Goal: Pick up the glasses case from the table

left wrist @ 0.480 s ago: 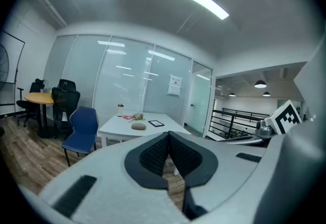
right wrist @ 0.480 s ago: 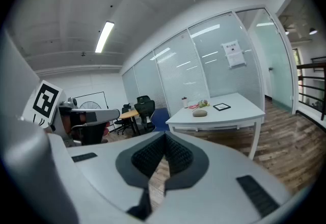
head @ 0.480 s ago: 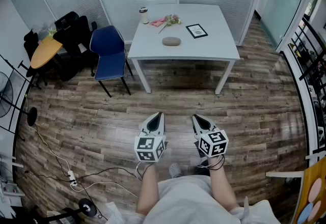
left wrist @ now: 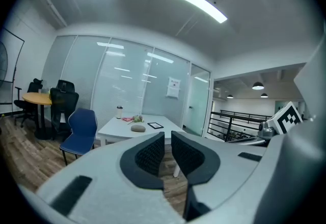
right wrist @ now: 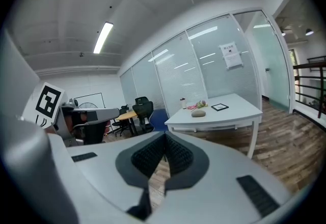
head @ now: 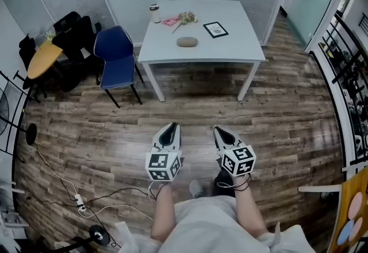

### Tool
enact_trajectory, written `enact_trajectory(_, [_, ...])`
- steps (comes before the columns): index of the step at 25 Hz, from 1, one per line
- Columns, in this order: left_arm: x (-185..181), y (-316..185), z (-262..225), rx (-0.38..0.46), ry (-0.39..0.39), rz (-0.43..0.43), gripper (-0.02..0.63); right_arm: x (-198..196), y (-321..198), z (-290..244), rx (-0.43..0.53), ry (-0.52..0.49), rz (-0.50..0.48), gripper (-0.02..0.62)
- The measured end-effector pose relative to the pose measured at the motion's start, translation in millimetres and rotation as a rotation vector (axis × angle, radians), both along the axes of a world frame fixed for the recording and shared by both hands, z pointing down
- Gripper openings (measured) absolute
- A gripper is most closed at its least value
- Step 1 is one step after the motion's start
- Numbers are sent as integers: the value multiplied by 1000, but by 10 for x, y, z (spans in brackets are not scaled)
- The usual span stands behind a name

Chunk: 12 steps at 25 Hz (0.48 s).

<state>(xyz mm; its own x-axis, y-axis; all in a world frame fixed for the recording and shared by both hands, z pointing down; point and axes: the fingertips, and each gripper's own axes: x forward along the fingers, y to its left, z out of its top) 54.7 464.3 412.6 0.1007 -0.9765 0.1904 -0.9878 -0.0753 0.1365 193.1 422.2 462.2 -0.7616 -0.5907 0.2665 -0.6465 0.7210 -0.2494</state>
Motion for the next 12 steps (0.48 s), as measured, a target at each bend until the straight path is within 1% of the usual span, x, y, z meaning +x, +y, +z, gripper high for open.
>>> enact_trajectory(2, [-4, -9, 34, -11, -6, 5, 81, 11, -16, -1, 3, -6, 1, 8])
enact_trajectory(4, [-35, -6, 57, -21, -12, -2, 98, 0, -33, 10, -8, -19, -4, 76])
enact_trajectory(5, [-56, -6, 59, -23, -14, -8, 104, -11, -42, 14, -14, -22, -9, 91])
enact_trajectory(6, [-79, -10, 57, -24, -16, -16, 111, -23, -54, 19, -16, -22, -13, 95])
enact_trajectory(9, [-167, -62, 51, -28, -30, -38, 140, -83, -148, 34, -17, -20, -25, 133])
enact_trajectory(12, [-267, -211, 118, -39, -41, -57, 147, -158, -350, 110, -25, -27, -38, 143])
